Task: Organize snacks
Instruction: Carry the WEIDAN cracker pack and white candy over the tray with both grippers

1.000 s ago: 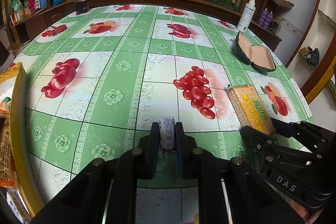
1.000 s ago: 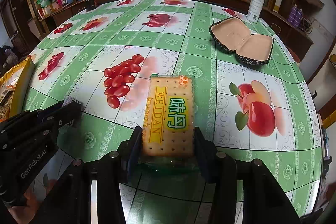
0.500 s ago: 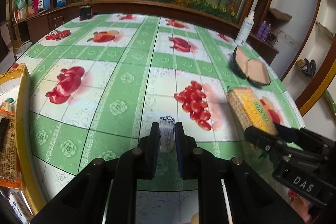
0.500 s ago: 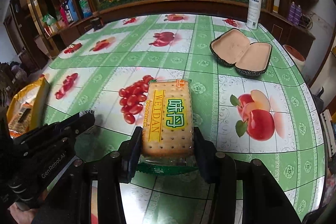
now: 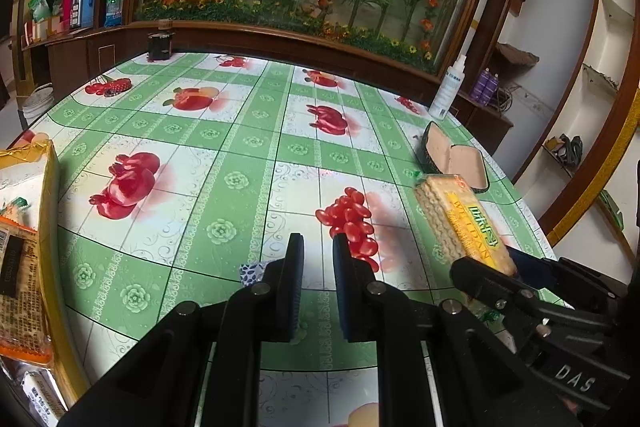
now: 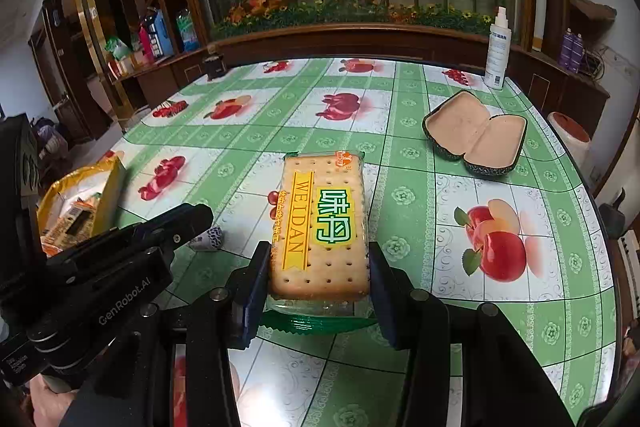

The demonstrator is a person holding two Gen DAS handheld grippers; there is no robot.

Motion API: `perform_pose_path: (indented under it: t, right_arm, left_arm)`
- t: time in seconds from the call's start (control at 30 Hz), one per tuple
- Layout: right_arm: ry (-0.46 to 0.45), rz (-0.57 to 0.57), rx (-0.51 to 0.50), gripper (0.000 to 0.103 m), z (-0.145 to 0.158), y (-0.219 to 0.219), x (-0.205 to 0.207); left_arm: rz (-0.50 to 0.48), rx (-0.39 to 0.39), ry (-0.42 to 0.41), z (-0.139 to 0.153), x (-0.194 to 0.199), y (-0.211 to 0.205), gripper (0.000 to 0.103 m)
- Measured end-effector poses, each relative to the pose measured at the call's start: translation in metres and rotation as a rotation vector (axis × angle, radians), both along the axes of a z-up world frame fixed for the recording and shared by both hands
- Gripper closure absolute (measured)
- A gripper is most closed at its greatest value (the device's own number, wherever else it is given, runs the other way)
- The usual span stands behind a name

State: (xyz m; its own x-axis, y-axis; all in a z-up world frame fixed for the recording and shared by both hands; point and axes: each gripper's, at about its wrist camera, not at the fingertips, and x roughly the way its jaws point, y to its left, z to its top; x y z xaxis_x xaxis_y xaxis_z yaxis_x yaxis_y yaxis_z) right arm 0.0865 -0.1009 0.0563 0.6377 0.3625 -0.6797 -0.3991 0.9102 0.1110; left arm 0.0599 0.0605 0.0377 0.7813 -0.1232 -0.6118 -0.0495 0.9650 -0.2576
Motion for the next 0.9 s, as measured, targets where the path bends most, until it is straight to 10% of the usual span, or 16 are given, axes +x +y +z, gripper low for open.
perform_pose_path:
  t: [0.27, 0.4, 0.9]
  right_arm:
    - [0.008, -0.044, 0.066, 0.053, 0.011, -0.017, 0.003]
    - [0.020, -0.051, 0.081, 0.053, 0.012, -0.020, 0.004]
    - [0.017, -0.038, 0.084, 0.053, 0.012, -0.018, 0.001]
  left_arm:
    - [0.040, -0.102, 0.053, -0.007, 0.003, 0.025, 0.088]
    - [0.039, -0.118, 0.085, -0.014, 0.005, 0.028, 0.055]
    - [0.050, 0.099, 0.172, -0.031, 0.018, 0.001, 0.071]
